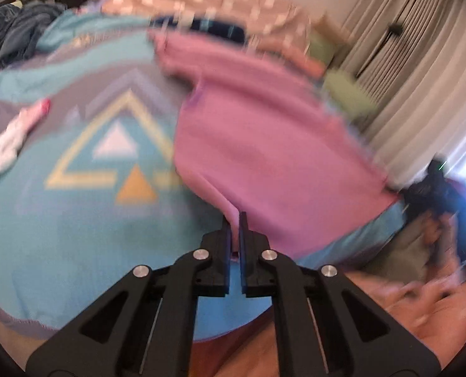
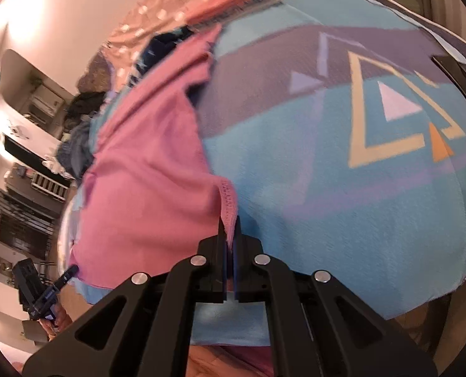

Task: Fold small clothes
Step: 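Lift the hem with the right gripper and fold it toward the collar, then lower the folded hem onto the shirt and open the right gripper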

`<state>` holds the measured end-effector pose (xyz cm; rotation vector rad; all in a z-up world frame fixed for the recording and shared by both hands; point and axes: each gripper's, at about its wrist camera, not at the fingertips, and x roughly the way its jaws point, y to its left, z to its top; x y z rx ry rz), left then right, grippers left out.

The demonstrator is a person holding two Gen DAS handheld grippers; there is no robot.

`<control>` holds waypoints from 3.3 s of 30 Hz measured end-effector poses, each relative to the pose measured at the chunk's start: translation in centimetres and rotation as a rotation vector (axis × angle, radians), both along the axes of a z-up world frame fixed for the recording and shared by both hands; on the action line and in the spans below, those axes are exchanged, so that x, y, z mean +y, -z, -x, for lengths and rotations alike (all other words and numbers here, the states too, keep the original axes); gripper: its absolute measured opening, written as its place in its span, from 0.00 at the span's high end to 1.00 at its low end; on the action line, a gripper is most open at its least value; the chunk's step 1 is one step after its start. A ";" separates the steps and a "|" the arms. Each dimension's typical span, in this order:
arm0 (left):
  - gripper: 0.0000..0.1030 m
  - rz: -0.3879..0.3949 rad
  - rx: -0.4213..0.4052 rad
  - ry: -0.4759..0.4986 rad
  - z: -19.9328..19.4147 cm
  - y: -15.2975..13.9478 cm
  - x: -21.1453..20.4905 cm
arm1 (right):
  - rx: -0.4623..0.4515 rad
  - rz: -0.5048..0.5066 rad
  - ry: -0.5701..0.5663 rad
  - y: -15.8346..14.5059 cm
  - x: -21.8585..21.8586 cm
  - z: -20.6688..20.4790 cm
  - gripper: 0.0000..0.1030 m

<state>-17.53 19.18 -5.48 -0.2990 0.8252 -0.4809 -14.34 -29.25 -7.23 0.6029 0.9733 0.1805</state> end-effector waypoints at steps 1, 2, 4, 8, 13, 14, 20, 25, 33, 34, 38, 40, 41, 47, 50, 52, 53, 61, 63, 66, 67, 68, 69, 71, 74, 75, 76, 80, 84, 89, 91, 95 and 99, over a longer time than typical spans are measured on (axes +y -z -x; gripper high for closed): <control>0.96 0.033 -0.046 -0.009 0.2 -1.4 0.6 | -0.021 -0.019 -0.004 -0.6 0.1 -0.1 0.98; 0.96 0.060 -0.100 -0.022 0.5 -3.1 1.1 | -0.062 -0.062 -0.012 -1.5 -0.1 0.0 0.98; 0.96 0.101 -0.181 -0.037 1.0 -5.4 1.7 | -0.131 -0.142 -0.028 -3.0 -0.4 0.3 0.98; 0.96 0.204 -0.338 -0.038 2.1 -9.8 2.1 | -0.299 -0.289 -0.067 -6.4 -0.9 0.8 0.98; 0.96 0.254 -0.421 -0.053 3.6 -13.1 1.7 | -0.491 -0.352 -0.116 -11.1 -0.8 2.3 0.98; 0.96 0.263 -0.434 -0.056 3.8 -13.5 1.7 | -0.528 -0.361 -0.120 -12.1 -0.8 2.7 0.98; 0.96 0.324 -0.555 -0.097 7.2 -16.7 3.9 | -0.706 -0.370 -0.112 -16.2 -1.8 5.9 0.98; 0.96 0.289 -0.536 -0.117 6.4 -16.9 3.8 | -0.698 -0.256 -0.068 -16.8 -1.8 5.2 0.98; 0.96 0.297 -0.348 -0.180 -0.9 -13.5 3.6 | -0.554 -0.252 -0.034 -12.7 -1.8 -0.9 0.98; 0.96 0.297 -0.334 -0.187 -1.5 -13.1 3.6 | -0.544 -0.252 -0.031 -12.3 -1.9 -1.6 0.97; 0.96 0.315 -0.260 -0.209 -4.9 -11.6 4.0 | -0.497 -0.265 -0.032 -11.1 -2.2 -4.6 0.97; 0.96 0.302 -0.238 -0.223 -6.8 -11.3 3.8 | -0.483 -0.261 -0.032 -10.9 -2.2 -6.2 0.97; 0.96 0.298 -0.230 -0.227 -7.6 -11.1 3.8 | -0.478 -0.257 -0.031 -10.7 -2.2 -7.4 0.97; 0.96 0.314 -0.189 -0.242 -13.4 -11.0 3.9 | -0.442 -0.253 -0.013 -10.5 -2.4 -12.9 0.97; 0.96 0.306 -0.168 -0.244 -16.7 -10.9 3.8 | -0.425 -0.238 0.001 -10.3 -2.2 -15.6 0.97; 0.96 0.282 -0.155 -0.246 -19.4 -10.8 3.5 | -0.409 -0.229 0.014 -10.0 -2.1 -17.8 0.97; 0.96 0.273 -0.150 -0.248 -20.3 -10.8 3.3 | -0.399 -0.226 0.021 -9.8 -2.2 -18.8 0.97; 0.95 0.202 0.007 -0.290 -30.8 -5.5 2.1 | -0.217 -0.147 0.067 -4.9 -1.9 -28.5 0.97; 0.95 0.163 0.054 -0.304 -33.0 -3.4 1.8 | -0.137 -0.131 0.067 -2.3 -1.6 -31.2 0.96; 0.95 0.109 0.094 -0.335 -34.8 -0.8 1.7 | -0.060 -0.125 0.068 0.5 -1.5 -33.6 0.92; 0.94 0.120 0.107 -0.336 -35.0 -0.2 1.8 | -0.043 -0.130 0.071 1.2 -1.5 -33.9 0.80; 0.89 0.133 0.117 -0.338 -35.4 0.3 2.0 | -0.028 -0.144 0.077 1.9 -1.7 -34.1 0.71; 0.78 0.140 0.121 -0.345 -35.5 0.7 2.2 | -0.019 -0.163 0.083 2.6 -1.9 -34.1 0.70; 0.72 0.143 0.110 -0.364 -35.2 1.0 2.6 | -0.023 -0.171 0.075 2.9 -2.3 -33.8 0.70; 0.67 0.092 0.066 -0.386 -34.3 0.6 2.7 | -0.056 -0.109 0.062 2.3 -2.4 -33.3 0.70; 0.65 0.069 0.049 -0.396 -34.0 0.3 2.7 | -0.067 -0.081 0.061 2.0 -2.4 -33.1 0.69; 0.64 0.050 0.038 -0.397 -33.7 0.2 2.6 | -0.072 -0.064 0.061 1.9 -2.2 -33.1 0.68; 0.56 0.006 0.024 -0.388 -33.0 0.1 2.5 | -0.103 -0.012 0.051 1.0 -1.9 -32.5 0.60; 0.54 -0.053 0.047 -0.358 -33.3 0.5 2.2 | -0.147 0.067 0.044 -0.2 -1.9 -31.9 0.52; 0.54 -0.103 0.068 -0.285 -35.7 0.7 1.2 | -0.086 0.136 -0.029 0.5 -1.5 -33.9 0.50; 0.54 -0.114 0.081 -0.242 -37.0 0.7 0.6 | -0.058 0.176 -0.066 0.9 -1.0 -34.8 0.50; 0.62 -0.164 0.124 -0.233 -39.1 1.7 -0.2 | -0.050 0.201 -0.134 1.2 -0.1 -36.7 0.50; 0.88 -0.139 0.141 -0.239 -39.7 2.5 -0.1 | -0.068 0.148 -0.160 1.0 -0.1 -37.4 0.46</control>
